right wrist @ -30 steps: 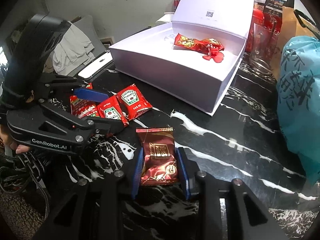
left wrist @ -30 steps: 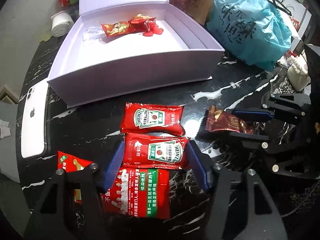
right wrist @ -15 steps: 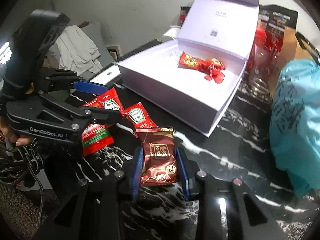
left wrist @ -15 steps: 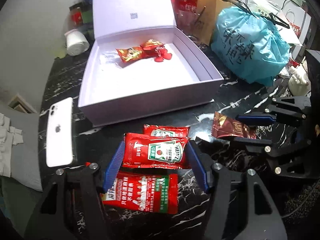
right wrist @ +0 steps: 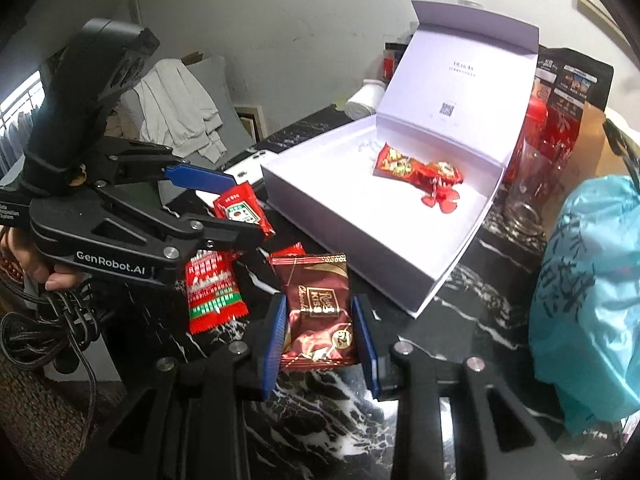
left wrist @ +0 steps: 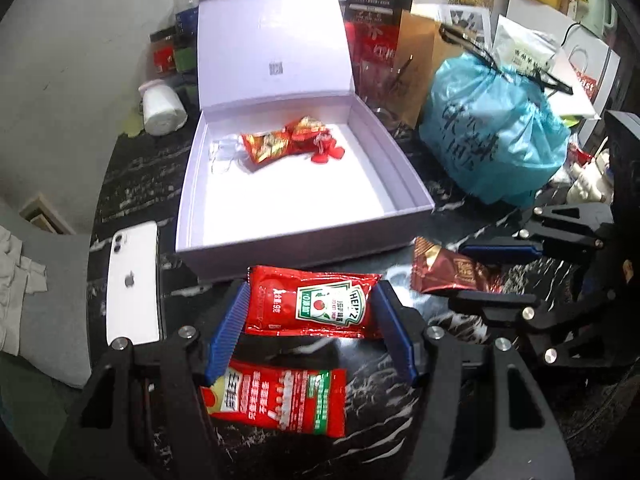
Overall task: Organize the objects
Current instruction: 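Carry the ketchup packet into the box with left tool while right carries the chocolate packet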
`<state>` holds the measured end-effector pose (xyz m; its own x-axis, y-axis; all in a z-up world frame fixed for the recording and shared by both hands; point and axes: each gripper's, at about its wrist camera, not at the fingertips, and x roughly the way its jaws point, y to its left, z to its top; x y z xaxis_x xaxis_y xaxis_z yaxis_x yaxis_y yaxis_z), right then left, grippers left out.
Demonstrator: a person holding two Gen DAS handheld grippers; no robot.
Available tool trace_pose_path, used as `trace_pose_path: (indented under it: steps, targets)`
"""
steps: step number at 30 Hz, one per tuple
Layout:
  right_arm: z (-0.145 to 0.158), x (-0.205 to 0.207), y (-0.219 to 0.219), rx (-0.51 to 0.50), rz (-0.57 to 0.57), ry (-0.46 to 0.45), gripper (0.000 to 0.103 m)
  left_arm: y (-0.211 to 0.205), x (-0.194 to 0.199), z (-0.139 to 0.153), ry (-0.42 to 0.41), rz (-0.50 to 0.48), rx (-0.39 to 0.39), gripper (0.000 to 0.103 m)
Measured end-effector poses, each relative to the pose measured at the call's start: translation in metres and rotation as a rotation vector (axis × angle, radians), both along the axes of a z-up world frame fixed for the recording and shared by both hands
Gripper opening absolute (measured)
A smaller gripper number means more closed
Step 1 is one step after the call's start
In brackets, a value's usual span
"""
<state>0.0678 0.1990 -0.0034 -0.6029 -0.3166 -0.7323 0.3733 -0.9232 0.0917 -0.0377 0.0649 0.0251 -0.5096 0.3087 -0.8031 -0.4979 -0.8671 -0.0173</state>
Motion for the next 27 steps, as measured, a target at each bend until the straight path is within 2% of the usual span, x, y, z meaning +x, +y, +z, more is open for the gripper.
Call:
trace_pose_path:
  steps: [10, 27]
  targets:
    - [0.031, -0.015, 0.011, -0.031, -0.022, 0.058, 0.033, 0.009, -0.026, 0.023, 0.041, -0.017, 0.012, 0.063]
    - [0.064, -0.064, 0.034, -0.028, -0.08, 0.122, 0.033, 0.02, -0.081, 0.054, 0.103, -0.039, 0.016, 0.063]
